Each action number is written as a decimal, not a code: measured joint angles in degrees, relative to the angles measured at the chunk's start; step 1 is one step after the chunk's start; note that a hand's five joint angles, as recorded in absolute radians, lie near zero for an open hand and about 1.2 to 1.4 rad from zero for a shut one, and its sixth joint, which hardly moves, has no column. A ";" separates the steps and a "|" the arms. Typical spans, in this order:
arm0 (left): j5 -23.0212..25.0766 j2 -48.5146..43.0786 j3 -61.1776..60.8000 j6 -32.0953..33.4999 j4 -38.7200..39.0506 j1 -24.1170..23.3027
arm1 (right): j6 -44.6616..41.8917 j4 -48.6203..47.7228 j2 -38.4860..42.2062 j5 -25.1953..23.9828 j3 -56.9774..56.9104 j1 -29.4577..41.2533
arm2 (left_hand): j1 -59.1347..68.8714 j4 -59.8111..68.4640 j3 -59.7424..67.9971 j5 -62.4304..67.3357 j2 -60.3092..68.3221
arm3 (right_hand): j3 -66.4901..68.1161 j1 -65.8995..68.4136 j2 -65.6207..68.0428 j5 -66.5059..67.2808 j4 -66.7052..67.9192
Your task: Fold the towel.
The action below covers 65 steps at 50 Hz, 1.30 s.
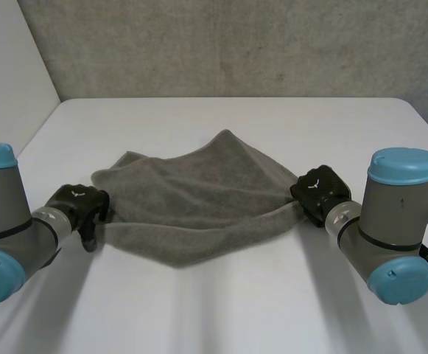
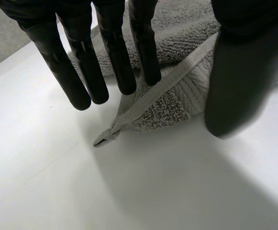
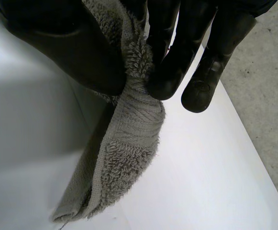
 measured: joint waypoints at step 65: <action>-9.86 0.25 37.87 -8.89 28.16 -6.66 | -11.83 -28.63 -3.27 -2.05 -31.94 2.19 | 37.49 42.73 43.89 39.84 41.35 | 0.27 0.01 0.28 0.00 0.00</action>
